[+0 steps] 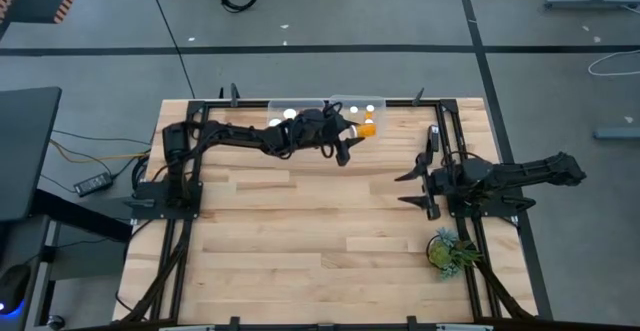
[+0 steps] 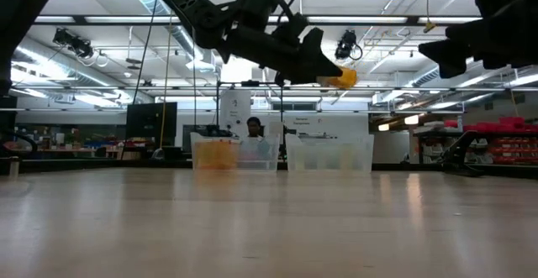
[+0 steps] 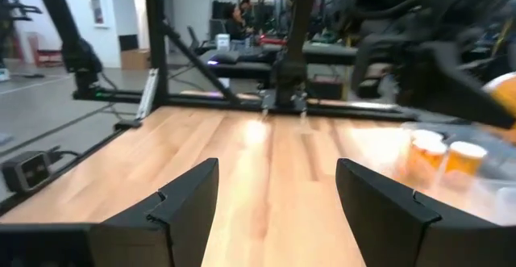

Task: Pick and place medicine bottles into bin by pill shape (circle, oval)
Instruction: Adjust the large orange pill bottle on the transparent bin

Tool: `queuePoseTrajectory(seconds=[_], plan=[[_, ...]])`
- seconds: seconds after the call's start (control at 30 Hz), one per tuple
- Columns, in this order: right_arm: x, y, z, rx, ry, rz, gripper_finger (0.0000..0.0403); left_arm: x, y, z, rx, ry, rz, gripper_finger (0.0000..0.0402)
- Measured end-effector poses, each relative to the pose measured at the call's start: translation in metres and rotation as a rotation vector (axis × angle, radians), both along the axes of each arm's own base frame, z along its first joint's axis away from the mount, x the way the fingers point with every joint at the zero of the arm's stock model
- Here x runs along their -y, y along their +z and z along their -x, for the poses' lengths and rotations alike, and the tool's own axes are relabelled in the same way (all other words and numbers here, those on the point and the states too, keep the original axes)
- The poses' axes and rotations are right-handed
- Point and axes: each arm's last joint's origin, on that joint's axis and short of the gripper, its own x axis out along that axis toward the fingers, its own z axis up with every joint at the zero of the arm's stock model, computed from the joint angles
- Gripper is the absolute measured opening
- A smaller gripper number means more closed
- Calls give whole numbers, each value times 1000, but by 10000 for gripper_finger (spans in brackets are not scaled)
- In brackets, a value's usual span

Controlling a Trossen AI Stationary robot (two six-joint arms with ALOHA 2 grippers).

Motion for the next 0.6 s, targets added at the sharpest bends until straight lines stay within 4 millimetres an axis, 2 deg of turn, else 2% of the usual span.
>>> queuePoseTrajectory(seconds=[0.27,0.47,0.6], plan=[[0,-14,1,-151,6,-71,257,-31,-9,12,-74,88,71,223],[0,-15,0,-166,3,-93,257,-49,-13,21,-111,145,122,212],[0,-15,0,-167,2,-106,257,-58,-9,30,-147,176,149,210]])
